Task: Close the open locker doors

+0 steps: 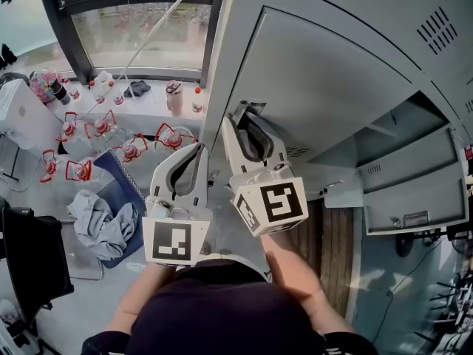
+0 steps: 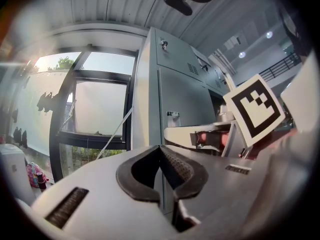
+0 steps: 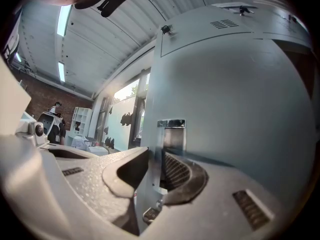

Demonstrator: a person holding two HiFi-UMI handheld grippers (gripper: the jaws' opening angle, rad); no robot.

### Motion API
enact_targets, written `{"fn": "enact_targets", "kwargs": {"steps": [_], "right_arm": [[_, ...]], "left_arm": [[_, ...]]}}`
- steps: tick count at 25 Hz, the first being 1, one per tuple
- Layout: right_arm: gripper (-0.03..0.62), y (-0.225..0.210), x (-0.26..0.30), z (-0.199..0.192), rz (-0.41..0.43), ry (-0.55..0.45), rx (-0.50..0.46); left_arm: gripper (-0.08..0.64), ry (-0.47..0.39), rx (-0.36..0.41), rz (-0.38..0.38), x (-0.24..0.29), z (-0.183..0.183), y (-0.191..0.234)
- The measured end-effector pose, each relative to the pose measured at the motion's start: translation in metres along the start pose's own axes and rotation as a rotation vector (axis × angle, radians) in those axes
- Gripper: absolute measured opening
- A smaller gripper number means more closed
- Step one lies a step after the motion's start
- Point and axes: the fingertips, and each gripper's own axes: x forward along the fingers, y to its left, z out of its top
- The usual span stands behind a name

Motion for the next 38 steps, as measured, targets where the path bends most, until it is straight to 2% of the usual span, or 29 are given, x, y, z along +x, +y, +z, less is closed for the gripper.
{"fn": "enact_targets", "kwargs": {"steps": [24,27,35,37,38], "right_arm": [[0.080,-0.006,0.009,-0.001,-0.040,0.010,-0.001],[0.080,-0.006,0.006,0.000,-0.063,0.011,-0.022],[0.084,-0.013,-0.015,0.009,-0.091,-0.017,-0.004],[0.071,-0.016,-0.024,0.013,-0.103,-0.029,0.000],[0.042,-0.018,-0.029,0.014,-0.111,-0.036,0.004]], "left_arm": [[0.003,-0.004,0.008,0.012,0.001,0.002,0.001],[0.003,-0.004,0.008,0.013,0.000,0.002,0.000],[0.003,-0.008,0.003,0.002,-0.002,0.005,-0.010],[0.003,-0.014,0.002,-0.007,-0.002,0.007,-0.015],[0.003,-0.020,0.003,-0.015,-0.002,0.008,-0.018]]}}
